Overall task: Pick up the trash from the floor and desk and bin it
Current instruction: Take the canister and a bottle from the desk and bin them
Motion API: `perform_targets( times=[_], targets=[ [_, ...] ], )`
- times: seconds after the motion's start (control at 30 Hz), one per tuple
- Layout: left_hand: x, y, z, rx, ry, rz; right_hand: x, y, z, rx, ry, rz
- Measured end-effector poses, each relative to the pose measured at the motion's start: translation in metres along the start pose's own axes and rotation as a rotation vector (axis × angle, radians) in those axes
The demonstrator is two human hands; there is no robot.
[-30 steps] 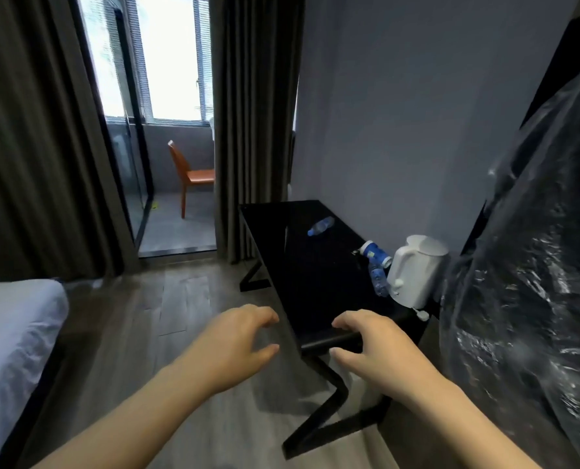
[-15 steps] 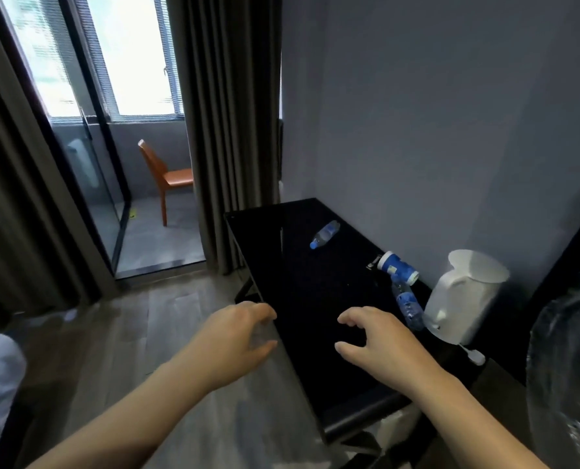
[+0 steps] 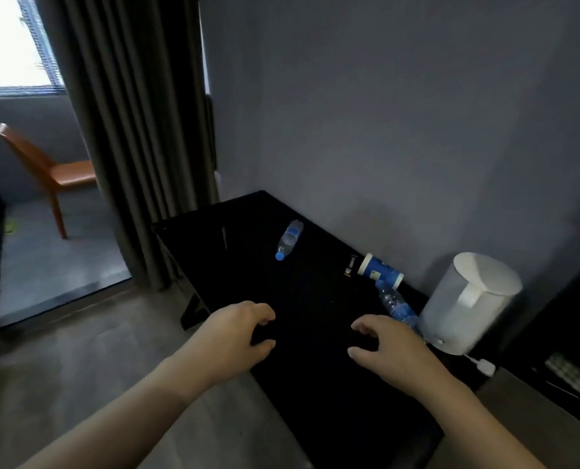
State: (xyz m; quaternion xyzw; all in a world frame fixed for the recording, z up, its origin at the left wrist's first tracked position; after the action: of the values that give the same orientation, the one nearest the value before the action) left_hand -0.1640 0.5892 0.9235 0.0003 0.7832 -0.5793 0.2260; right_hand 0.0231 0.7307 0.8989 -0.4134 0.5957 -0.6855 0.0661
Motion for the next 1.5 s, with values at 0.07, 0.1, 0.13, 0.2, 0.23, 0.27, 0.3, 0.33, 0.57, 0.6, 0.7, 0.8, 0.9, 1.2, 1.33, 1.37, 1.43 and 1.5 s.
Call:
perform_targets(
  times=[0.07, 0.1, 0.13, 0.2, 0.23, 0.27, 0.3, 0.33, 0.57, 0.6, 0.7, 0.8, 0.9, 1.2, 1.33, 1.37, 1.43, 1.5],
  targets=[
    [0.022, -0.003, -0.027, 0.03, 0.039, 0.007, 0.006, 0.004, -0.019, -0.014, 0.058, 0.0],
    [0.032, -0.003, -0.041, 0.05, 0.061, 0.004, 0.008, 0.007, -0.027, -0.028, 0.083, 0.007],
    [0.041, -0.001, -0.054, 0.069, 0.082, 0.001, 0.009, 0.01, -0.034, -0.043, 0.11, 0.015],
    [0.055, 0.008, -0.078, 0.107, 0.11, 0.007, 0.005, 0.017, -0.045, -0.065, 0.172, 0.031],
    [0.06, 0.015, -0.088, 0.131, 0.113, 0.02, 0.0, 0.02, -0.048, -0.065, 0.206, 0.039],
    [0.063, 0.023, -0.098, 0.154, 0.119, 0.036, -0.005, 0.023, -0.052, -0.065, 0.241, 0.044],
    [0.064, 0.031, -0.108, 0.173, 0.132, 0.051, -0.012, 0.025, -0.056, -0.067, 0.274, 0.05],
    [0.066, 0.039, -0.119, 0.192, 0.144, 0.063, -0.018, 0.026, -0.062, -0.073, 0.304, 0.056],
    [0.065, 0.097, -0.212, 0.358, 0.195, 0.068, -0.086, 0.031, -0.128, -0.121, 0.475, 0.021],
    [0.065, 0.106, -0.225, 0.372, 0.193, 0.066, -0.098, 0.033, -0.139, -0.131, 0.492, 0.019],
    [0.066, 0.132, -0.264, 0.401, 0.193, 0.053, -0.133, 0.036, -0.173, -0.139, 0.545, 0.041],
    [0.064, 0.16, -0.303, 0.414, 0.189, 0.065, -0.166, 0.042, -0.198, -0.156, 0.612, 0.057],
    [0.06, 0.192, -0.336, 0.43, 0.173, 0.096, -0.197, 0.055, -0.216, -0.135, 0.684, 0.071],
    [0.049, 0.312, -0.427, 0.506, 0.168, 0.107, -0.27, 0.11, -0.252, -0.086, 0.855, 0.151],
    [0.049, 0.368, -0.456, 0.559, 0.103, 0.17, -0.29, 0.14, -0.251, -0.111, 0.934, 0.208],
    [0.048, 0.38, -0.461, 0.568, 0.083, 0.192, -0.291, 0.144, -0.25, -0.134, 0.942, 0.238],
    [0.045, 0.402, -0.468, 0.589, 0.031, 0.226, -0.291, 0.15, -0.25, -0.178, 0.929, 0.309],
    [0.04, 0.42, -0.474, 0.591, 0.0, 0.228, -0.293, 0.155, -0.249, -0.191, 0.92, 0.356]
  ],
)
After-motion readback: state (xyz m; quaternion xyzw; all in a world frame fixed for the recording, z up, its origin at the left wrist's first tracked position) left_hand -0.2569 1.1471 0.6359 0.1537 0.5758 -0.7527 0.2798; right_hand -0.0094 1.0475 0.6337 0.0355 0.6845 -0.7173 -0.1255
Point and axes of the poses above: each hand's wrist, its own z-axis away from the middle knuckle, its own y-axis out of the palm, x = y × z, the point moved 6 cm from there along -z, towards the middle knuckle, and after that the axes turned 13 degrees about -x, right-handed, at the moved point
